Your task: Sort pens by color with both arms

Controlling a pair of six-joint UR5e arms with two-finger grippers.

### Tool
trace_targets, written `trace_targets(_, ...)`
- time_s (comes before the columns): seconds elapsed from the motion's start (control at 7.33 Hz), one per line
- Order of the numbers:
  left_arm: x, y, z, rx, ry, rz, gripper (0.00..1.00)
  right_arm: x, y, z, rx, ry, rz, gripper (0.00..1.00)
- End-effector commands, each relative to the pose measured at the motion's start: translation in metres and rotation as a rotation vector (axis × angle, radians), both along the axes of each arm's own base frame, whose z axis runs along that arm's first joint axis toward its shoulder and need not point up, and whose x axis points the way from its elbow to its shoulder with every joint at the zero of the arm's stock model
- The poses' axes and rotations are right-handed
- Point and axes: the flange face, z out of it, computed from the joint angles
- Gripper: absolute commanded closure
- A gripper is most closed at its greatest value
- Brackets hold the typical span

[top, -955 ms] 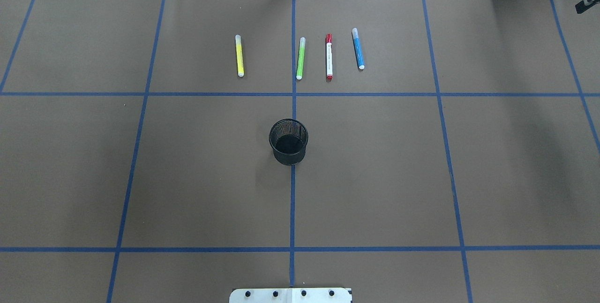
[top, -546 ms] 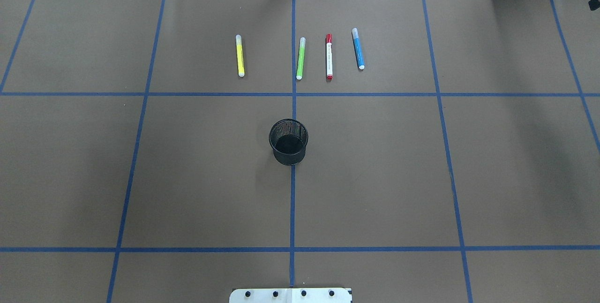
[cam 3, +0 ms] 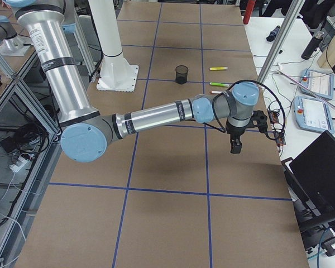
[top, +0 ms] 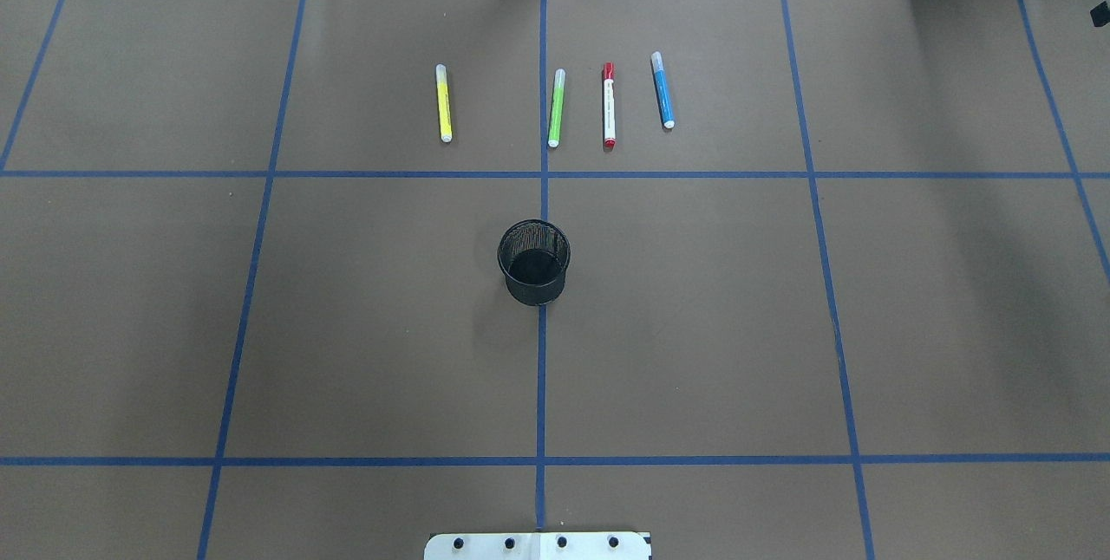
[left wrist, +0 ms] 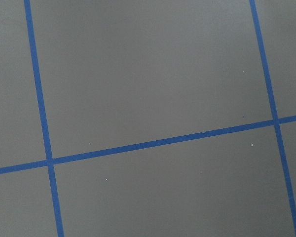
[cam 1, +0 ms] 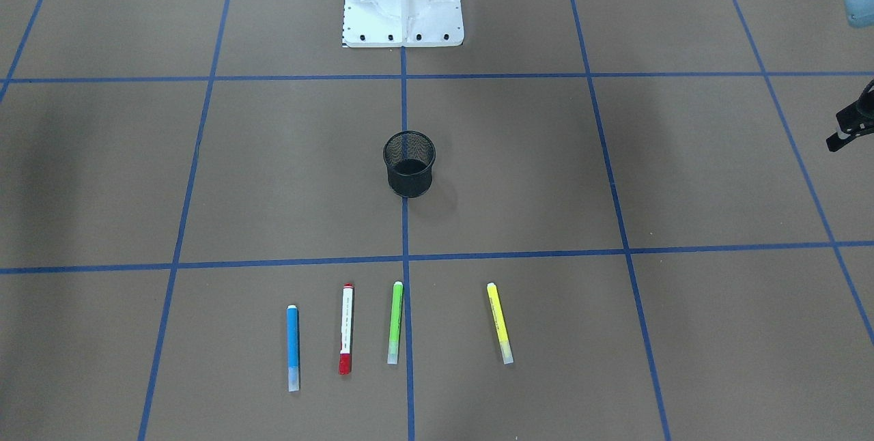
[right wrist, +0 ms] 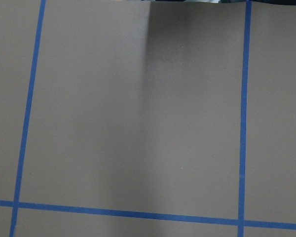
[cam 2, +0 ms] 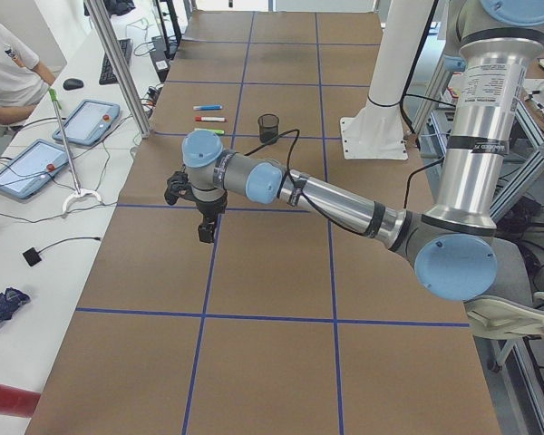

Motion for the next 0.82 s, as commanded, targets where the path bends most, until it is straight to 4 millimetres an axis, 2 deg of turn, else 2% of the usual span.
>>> trace_targets(0.0,-0.003,0.013,0.019,-0.033,-0.005,-0.003,0.00,-0.029,0.014,0.003,0.024,0.065,-0.037,0.00)
trace_targets(0.41,-0.013,0.013,0.029,-0.066,-0.003,-0.021,0.00,-0.039,0.016,-0.005,0.038,0.045,-0.054,0.00)
trace_targets(0.68,-0.015,0.014,0.025,-0.055,-0.004,-0.026,0.00,-0.039,0.017,-0.010,0.046,0.034,-0.059,0.00)
